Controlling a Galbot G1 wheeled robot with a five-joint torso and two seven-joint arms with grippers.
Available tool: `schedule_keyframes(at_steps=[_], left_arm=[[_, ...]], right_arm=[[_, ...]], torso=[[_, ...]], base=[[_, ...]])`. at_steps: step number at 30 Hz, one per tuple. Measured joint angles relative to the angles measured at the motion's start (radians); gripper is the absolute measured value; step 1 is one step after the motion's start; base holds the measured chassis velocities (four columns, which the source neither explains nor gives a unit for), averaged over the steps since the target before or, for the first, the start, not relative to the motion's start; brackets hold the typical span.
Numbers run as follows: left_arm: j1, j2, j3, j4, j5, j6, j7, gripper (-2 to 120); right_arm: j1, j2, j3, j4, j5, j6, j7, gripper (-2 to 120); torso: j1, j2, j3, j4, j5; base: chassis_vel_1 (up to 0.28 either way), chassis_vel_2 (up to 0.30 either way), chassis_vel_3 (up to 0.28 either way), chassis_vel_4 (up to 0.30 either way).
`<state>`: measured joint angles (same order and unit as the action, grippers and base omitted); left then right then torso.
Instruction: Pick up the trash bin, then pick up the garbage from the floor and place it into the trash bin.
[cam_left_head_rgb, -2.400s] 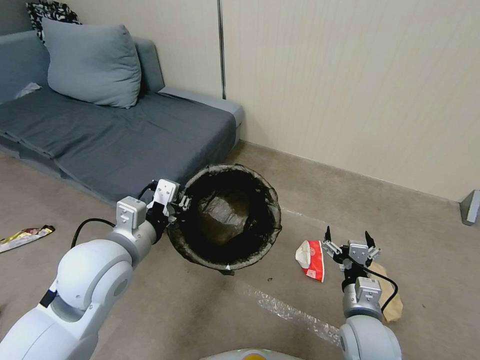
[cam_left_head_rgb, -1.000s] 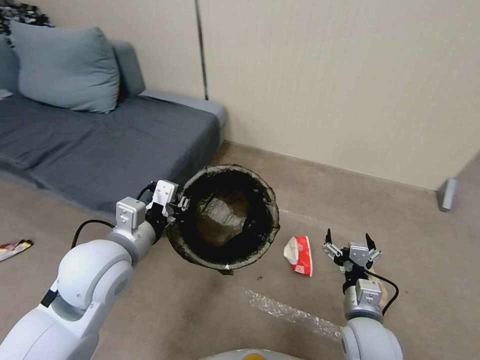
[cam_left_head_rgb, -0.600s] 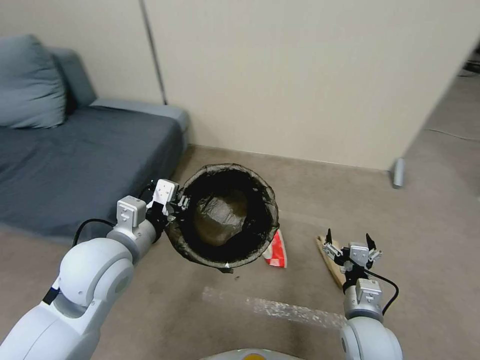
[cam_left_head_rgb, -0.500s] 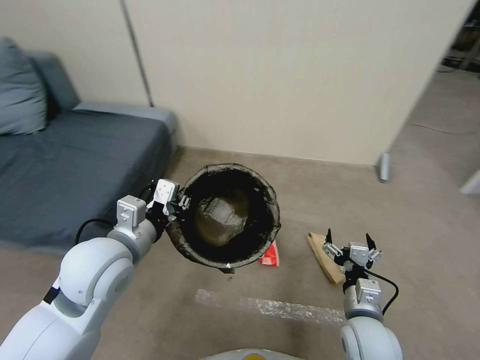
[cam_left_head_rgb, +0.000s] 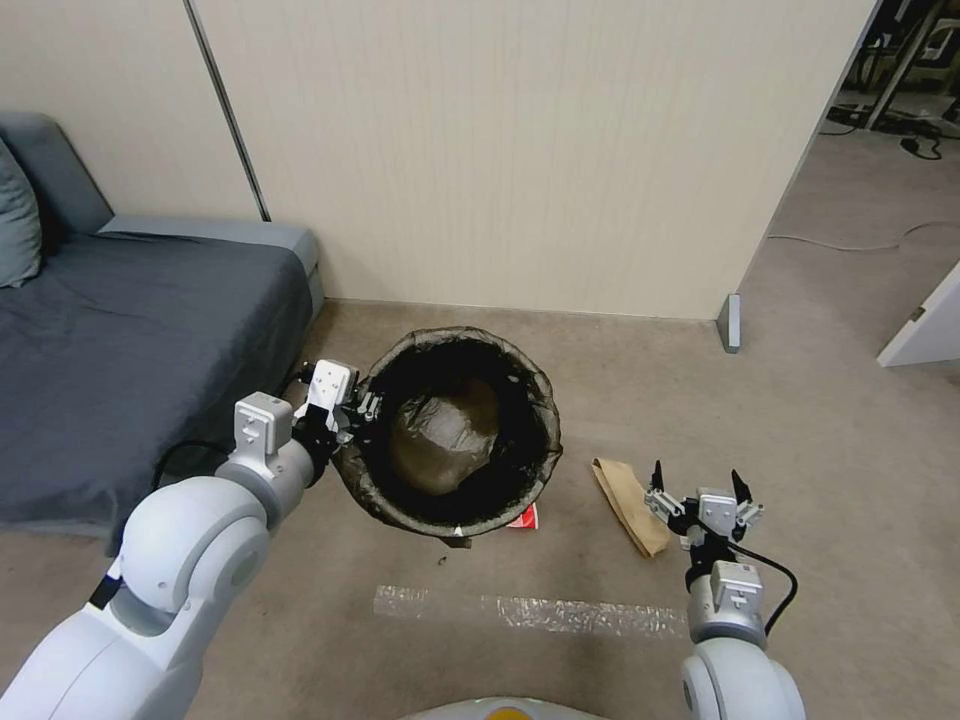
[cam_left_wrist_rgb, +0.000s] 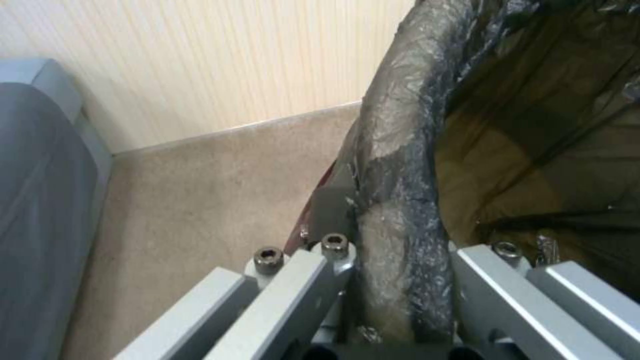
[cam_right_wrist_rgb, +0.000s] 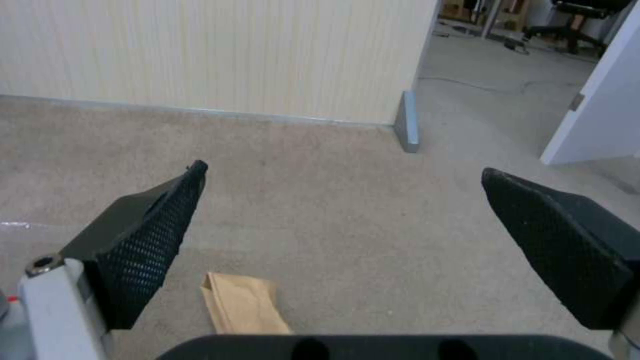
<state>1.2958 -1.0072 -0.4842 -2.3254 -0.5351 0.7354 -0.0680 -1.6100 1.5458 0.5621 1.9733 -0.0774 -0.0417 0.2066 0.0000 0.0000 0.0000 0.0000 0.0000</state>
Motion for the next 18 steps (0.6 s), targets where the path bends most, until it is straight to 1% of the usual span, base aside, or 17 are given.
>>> schedule_keyframes(at_steps=[1,2,4,5,8,9,11,13,14,16,17,18], left_arm=[[0.000,0.000,0.000,0.000,0.000,0.000,0.000,1],[0.000,-0.001,0.000,0.000,0.001,0.000,-0.002,1],[0.000,-0.001,0.000,0.000,0.001,0.000,-0.007,1],[0.000,-0.001,0.000,0.000,0.001,0.000,-0.007,1],[-0.003,-0.002,0.000,0.001,0.000,0.000,-0.008,1],[-0.003,-0.002,0.000,0.001,0.000,0.000,-0.008,1],[-0.013,-0.003,0.003,0.009,0.000,0.000,-0.009,1],[-0.030,0.000,0.011,0.019,-0.001,0.000,-0.010,1],[-0.030,0.000,0.011,0.019,-0.001,0.000,-0.010,1],[-0.030,0.003,0.012,0.022,-0.008,0.000,-0.010,1],[-0.030,0.003,0.012,0.022,-0.008,0.000,-0.010,1],[-0.033,0.006,0.013,0.025,-0.011,0.000,-0.011,1]], right_arm=[[0.000,0.000,0.000,0.000,0.000,0.000,0.000,100],[0.005,-0.011,-0.003,0.005,0.008,-0.016,0.008,100],[0.025,-0.052,-0.013,0.025,0.038,-0.082,0.033,100],[0.025,-0.052,-0.013,0.025,0.038,-0.082,0.033,100],[0.078,-0.140,-0.023,0.059,0.151,-0.233,0.050,100],[0.078,-0.140,-0.023,0.059,0.151,-0.233,0.050,100],[0.140,-0.225,-0.022,0.075,0.293,-0.372,0.059,100],[0.189,-0.299,-0.012,0.074,0.407,-0.468,0.064,100],[0.189,-0.299,-0.012,0.074,0.407,-0.468,0.064,100],[0.258,-0.389,-0.013,0.045,0.522,-0.565,0.077,100],[0.258,-0.389,-0.013,0.045,0.522,-0.565,0.077,100],[0.290,-0.425,-0.016,0.025,0.573,-0.606,0.087,100]], torso=[[0.000,0.000,0.000,0.0000,0.0000],[0.000,0.000,0.000,0.0000,0.0000],[0.000,0.000,0.000,0.0000,0.0001],[0.000,0.000,0.000,0.0000,0.0001],[0.000,0.000,0.000,-0.0001,0.0002],[0.000,0.000,0.000,-0.0001,0.0002],[0.000,0.000,0.000,0.0003,0.0000],[0.000,0.000,0.000,-0.0003,0.0003],[0.000,0.000,0.000,-0.0003,0.0003],[0.000,0.000,0.000,-0.0001,0.0002],[0.000,0.000,0.000,-0.0001,0.0002],[0.000,0.000,0.000,0.0001,0.0002]], base=[[0.000,0.000,0.000,0.000],[0.000,0.000,0.000,0.000],[0.000,0.000,0.000,0.000],[0.000,0.000,0.000,0.000],[0.000,0.000,0.000,0.000],[0.000,0.000,0.000,0.000],[0.000,0.000,0.000,0.000],[0.000,0.000,0.000,0.000],[0.000,0.000,0.000,0.000],[0.000,0.000,0.000,0.000],[0.000,0.000,0.000,0.000],[0.000,0.000,0.000,0.000]])
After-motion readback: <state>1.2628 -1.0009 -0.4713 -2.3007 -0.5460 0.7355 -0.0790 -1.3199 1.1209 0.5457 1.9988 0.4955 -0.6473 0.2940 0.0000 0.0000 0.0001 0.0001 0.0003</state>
